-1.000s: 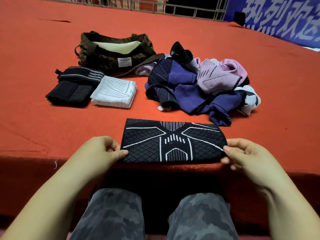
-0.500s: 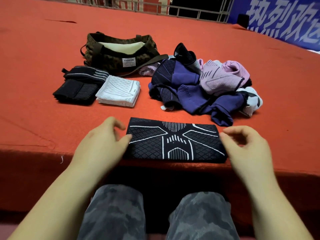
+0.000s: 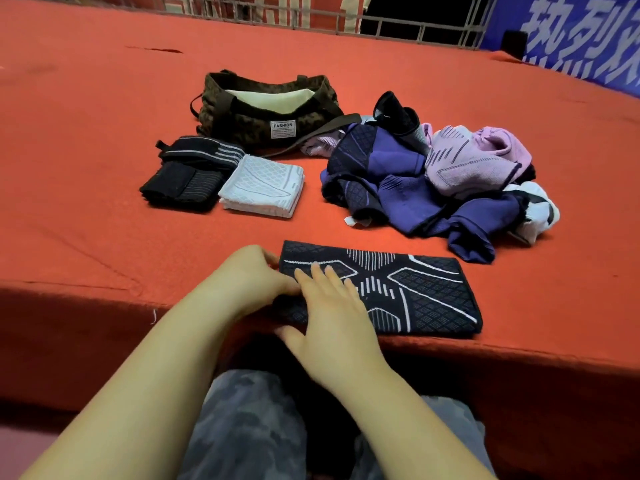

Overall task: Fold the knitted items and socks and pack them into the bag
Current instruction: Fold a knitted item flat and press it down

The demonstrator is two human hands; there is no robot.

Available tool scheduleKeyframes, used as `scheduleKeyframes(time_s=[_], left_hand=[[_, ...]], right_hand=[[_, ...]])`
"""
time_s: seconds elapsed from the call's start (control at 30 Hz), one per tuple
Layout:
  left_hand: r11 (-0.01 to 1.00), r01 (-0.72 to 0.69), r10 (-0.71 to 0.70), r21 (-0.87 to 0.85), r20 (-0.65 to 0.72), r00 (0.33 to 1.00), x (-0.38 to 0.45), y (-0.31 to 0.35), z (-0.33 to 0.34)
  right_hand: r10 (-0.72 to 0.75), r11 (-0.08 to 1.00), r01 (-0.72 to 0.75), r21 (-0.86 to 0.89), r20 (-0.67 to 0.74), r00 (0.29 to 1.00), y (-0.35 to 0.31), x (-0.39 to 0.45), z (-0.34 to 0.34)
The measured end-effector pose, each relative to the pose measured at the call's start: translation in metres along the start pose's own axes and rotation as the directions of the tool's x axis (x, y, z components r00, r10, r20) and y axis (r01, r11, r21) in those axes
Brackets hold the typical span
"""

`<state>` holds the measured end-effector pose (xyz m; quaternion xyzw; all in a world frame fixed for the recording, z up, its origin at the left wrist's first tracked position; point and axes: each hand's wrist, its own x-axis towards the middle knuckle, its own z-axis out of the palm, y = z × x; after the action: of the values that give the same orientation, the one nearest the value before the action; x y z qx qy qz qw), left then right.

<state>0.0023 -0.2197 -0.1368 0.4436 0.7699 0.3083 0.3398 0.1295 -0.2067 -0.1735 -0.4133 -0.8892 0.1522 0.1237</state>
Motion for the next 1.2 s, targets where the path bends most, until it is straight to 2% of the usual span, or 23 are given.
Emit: scheduleKeyframes(time_s=[0.07,0.13,0.2,0.23,0.27,0.3,0.33,0.37,0.43,0.5,0.57,0.73,0.93,1.1,1.13,1.2], left_hand=[[0.956,0.011,0.019,-0.292,0.099,0.995,0.001,0.002,-0.001],[0.862,0.038,0.056,-0.506,0.169,0.984,0.003,0.010,0.001],[0.869,0.029,0.078,-0.494,0.193,0.978,0.006,0.021,0.009],[0.903,-0.023,0.097,-0.428,0.152,0.984,0.009,0.024,0.014],[0.920,-0.120,0.163,-0.373,0.087,0.983,0.010,0.026,0.021],[0.904,-0.262,0.287,-0.337,0.025,0.958,0.006,0.028,0.029],[0.869,-0.415,0.426,-0.268,-0.021,0.905,0.003,0.027,0.038],[0.841,-0.524,0.529,-0.133,0.003,0.849,-0.003,0.028,0.047],[0.777,-0.606,0.596,0.172,0.110,0.795,-0.012,0.035,0.064],[0.712,-0.604,0.571,0.358,0.205,0.795,-0.011,0.044,0.080],[0.648,-0.605,0.546,0.462,0.271,0.793,-0.008,0.052,0.094],[0.559,-0.580,0.476,0.593,0.344,0.810,-0.002,0.053,0.118],[0.532,-0.560,0.438,0.636,0.359,0.824,0.000,0.050,0.131],[0.529,-0.565,0.461,0.633,0.345,0.818,0.002,0.046,0.131],[0.530,-0.569,0.462,0.629,0.348,0.816,0.001,0.046,0.131],[0.576,-0.581,0.482,0.575,0.335,0.810,0.003,0.047,0.129]], right_hand=[[0.018,0.973,0.014,0.230,-0.133,0.991,-0.001,-0.001,-0.003],[0.139,0.848,0.019,0.529,-0.257,0.956,-0.002,0.000,-0.011],[0.286,0.698,0.062,0.713,-0.357,0.889,0.004,0.000,-0.025],[0.345,0.674,0.067,0.735,-0.394,0.852,0.010,0.000,-0.032],[0.388,0.677,0.057,0.733,-0.422,0.820,0.017,-0.001,-0.040],[0.418,0.687,0.042,0.725,-0.442,0.793,0.026,-0.003,-0.048],[0.445,0.692,0.022,0.721,-0.450,0.774,0.035,-0.006,-0.055],[0.470,0.696,-0.009,0.718,-0.447,0.761,0.044,-0.009,-0.061],[0.507,0.714,-0.088,0.694,-0.426,0.749,0.063,-0.015,-0.068],[0.525,0.736,-0.173,0.654,-0.391,0.756,0.080,-0.022,-0.070],[0.535,0.755,-0.235,0.612,-0.368,0.761,0.093,-0.029,-0.070],[0.540,0.808,-0.361,0.466,-0.338,0.771,0.111,-0.038,-0.067],[0.605,0.788,-0.492,0.371,-0.319,0.729,0.122,-0.034,-0.057],[0.716,0.686,-0.676,0.268,-0.086,0.693,0.124,-0.023,-0.077],[0.705,0.688,-0.671,0.277,-0.039,0.708,0.125,-0.020,-0.082],[0.668,0.650,-0.610,0.454,0.041,0.743,0.123,-0.018,-0.092]])
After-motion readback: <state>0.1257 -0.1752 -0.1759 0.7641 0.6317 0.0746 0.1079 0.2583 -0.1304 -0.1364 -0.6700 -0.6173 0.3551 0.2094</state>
